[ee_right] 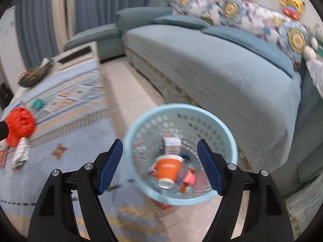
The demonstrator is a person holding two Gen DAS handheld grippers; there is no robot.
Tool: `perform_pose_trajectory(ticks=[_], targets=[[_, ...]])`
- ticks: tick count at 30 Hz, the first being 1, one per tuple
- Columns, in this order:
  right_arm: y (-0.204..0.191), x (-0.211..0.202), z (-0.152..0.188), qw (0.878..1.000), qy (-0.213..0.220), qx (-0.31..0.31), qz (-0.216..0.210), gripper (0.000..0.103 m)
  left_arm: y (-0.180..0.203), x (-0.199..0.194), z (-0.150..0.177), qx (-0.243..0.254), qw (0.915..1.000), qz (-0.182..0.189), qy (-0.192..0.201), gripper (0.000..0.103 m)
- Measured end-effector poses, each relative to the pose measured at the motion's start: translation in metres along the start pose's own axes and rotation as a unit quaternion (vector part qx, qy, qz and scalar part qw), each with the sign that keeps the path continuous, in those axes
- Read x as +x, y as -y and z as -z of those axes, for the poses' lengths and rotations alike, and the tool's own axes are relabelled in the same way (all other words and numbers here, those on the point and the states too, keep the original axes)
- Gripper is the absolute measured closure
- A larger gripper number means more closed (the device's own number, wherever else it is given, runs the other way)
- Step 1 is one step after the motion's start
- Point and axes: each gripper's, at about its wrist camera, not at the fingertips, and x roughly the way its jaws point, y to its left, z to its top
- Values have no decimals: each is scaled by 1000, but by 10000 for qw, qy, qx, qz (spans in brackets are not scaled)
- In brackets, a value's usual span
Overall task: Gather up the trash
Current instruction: 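Carry the orange cup and pink packet over the basket and release both, then reach the right tool to the polka-dot paper and close on it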
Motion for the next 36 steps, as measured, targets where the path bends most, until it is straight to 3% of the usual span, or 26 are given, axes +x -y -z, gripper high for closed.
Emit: perform_pose_trajectory(ticks=[6,9,13,17,22,30,36], targets=[[-80,-23,-15,9976,76,-411,-549,31,-79,-49,10,-646,9928,-977,249,23],[-115,-22,-19,9956,-138,-487,-790,31,-120,-67,15,-871,9843,-1504,294,23],[-158,-15,-19,9906,-486,-590,-1133,31,-175,-84,27,-1396,9733,-1805,255,19],[-203,-12,-14,9844,-588,-934,-1368,31,-225,-94,44,-1940,9631,-1851,248,19],[-248,-10,1,9748,-387,-1354,-1730,31,-265,-91,61,-2374,9551,-1769,137,20],[-295,17,26,9678,-537,-1572,-1890,31,-300,-79,85,-2554,9492,-1826,-219,20],[-313,36,38,9671,-821,-1682,-1726,31,-308,-59,95,-2632,9524,-1439,-546,27]])
